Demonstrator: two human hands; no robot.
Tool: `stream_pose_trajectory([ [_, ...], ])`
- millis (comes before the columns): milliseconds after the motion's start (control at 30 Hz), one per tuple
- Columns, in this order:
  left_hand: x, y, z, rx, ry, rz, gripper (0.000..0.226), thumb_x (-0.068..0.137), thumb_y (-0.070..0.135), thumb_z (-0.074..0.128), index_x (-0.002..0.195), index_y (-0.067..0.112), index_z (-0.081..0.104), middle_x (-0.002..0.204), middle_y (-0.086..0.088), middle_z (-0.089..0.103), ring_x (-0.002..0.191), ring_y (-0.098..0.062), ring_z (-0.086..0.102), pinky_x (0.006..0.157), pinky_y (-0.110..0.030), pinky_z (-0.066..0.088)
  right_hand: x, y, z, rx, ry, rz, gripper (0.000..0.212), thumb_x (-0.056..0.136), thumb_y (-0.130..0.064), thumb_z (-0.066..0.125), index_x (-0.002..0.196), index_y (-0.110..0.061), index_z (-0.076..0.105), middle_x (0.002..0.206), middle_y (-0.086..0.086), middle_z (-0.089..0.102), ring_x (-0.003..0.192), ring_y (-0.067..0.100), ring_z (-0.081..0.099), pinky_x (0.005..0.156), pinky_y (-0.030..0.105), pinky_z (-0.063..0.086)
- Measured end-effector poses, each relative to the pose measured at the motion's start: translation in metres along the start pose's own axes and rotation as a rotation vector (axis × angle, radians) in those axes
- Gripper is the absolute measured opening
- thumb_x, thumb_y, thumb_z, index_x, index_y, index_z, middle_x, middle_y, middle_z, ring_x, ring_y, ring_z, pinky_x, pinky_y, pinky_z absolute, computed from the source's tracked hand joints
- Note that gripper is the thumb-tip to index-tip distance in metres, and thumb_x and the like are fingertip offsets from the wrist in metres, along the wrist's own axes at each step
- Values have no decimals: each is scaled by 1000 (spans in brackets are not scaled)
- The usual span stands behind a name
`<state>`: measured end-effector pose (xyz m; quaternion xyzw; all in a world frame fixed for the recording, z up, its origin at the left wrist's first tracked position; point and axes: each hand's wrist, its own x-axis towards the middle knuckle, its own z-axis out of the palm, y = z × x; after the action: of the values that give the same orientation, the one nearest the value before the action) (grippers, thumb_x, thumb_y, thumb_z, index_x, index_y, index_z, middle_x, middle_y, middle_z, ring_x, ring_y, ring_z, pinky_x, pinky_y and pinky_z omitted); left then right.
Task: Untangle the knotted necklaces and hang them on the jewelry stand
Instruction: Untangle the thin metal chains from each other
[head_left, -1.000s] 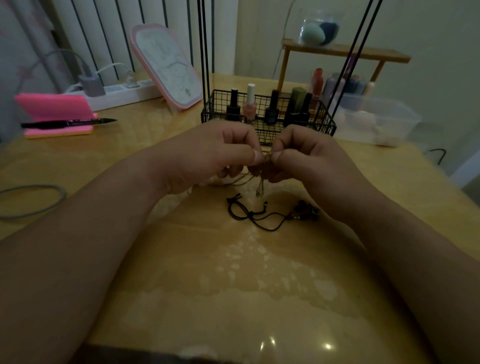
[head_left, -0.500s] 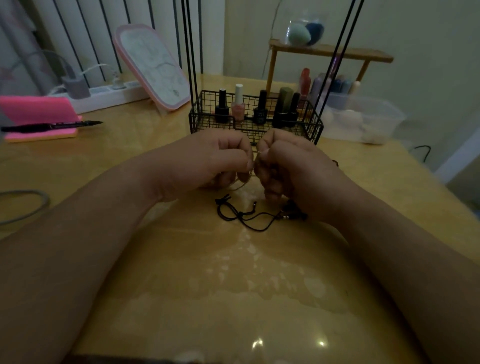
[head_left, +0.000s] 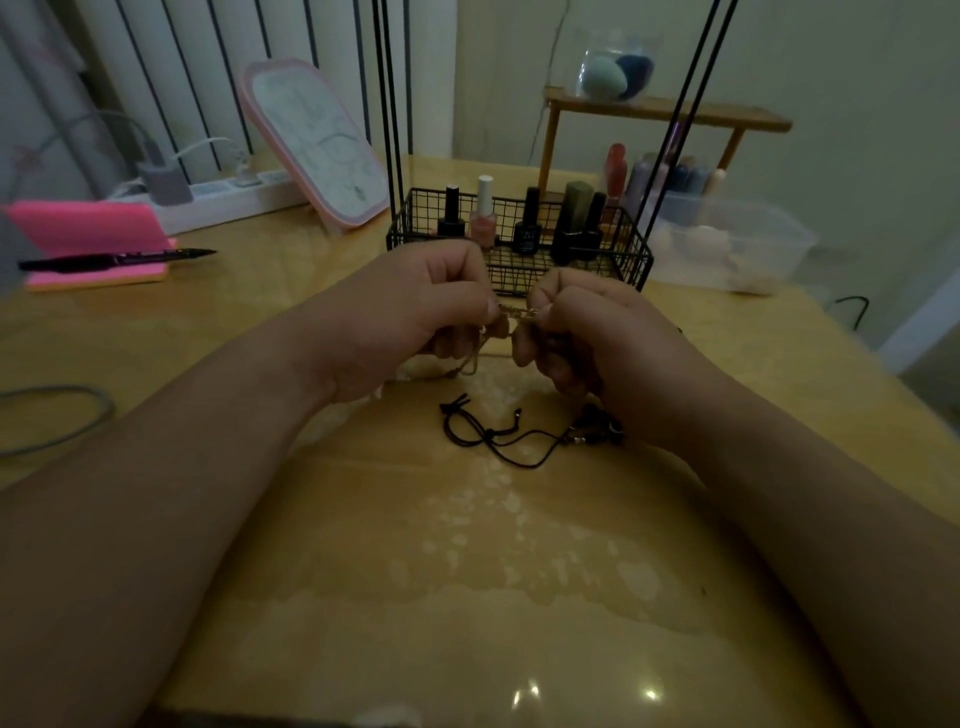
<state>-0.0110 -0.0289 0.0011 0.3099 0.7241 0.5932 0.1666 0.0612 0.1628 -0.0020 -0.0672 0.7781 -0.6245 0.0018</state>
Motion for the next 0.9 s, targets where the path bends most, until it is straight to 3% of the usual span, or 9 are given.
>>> stream_pose_trajectory([
  [100,-1,1,2,32,-12,3,7,86,6,65,88,9,59,80,-6,70,66,-18,57,61,-30,47,1,0,0,7,12,0,8,82,-26,52,85,-20,55,76,0,68,58,10,48,51,24,36],
  [267,-3,3,2,48,-63,-52,21,94,-7,60,108,7,66,77,-4,68,70,-18,61,67,-31,53,0,4,-2,-47,53,-70,4,89,-19,57,86,-18,60,76,-1,67,57,10,45,53,27,35],
  [467,-4,4,1,31,-90,-78,14,94,-4,61,102,7,66,84,-10,72,74,-24,66,71,-33,57,3,8,-2,-81,98,-110,5,83,-21,62,81,-23,66,79,6,58,64,19,43,56,33,37],
  [633,-4,5,0,-57,-102,-106,5,98,2,62,98,7,64,86,-10,71,74,-21,66,68,-29,56,4,8,-4,-74,88,-96,4,84,-22,61,82,-20,63,71,-6,57,65,15,48,61,34,42],
  [767,-3,4,-3,-209,-115,-132,8,90,8,65,96,8,60,88,-11,70,73,-18,66,63,-26,55,5,9,-5,-19,76,-89,4,83,-22,61,82,-18,62,76,4,56,70,19,51,66,35,46],
  [900,-3,2,-5,-228,-137,-146,9,98,-2,57,96,7,58,87,-12,70,73,-18,66,63,-26,55,6,10,-3,49,52,-77,2,81,-18,63,79,-17,63,83,12,58,70,21,53,64,34,48],
])
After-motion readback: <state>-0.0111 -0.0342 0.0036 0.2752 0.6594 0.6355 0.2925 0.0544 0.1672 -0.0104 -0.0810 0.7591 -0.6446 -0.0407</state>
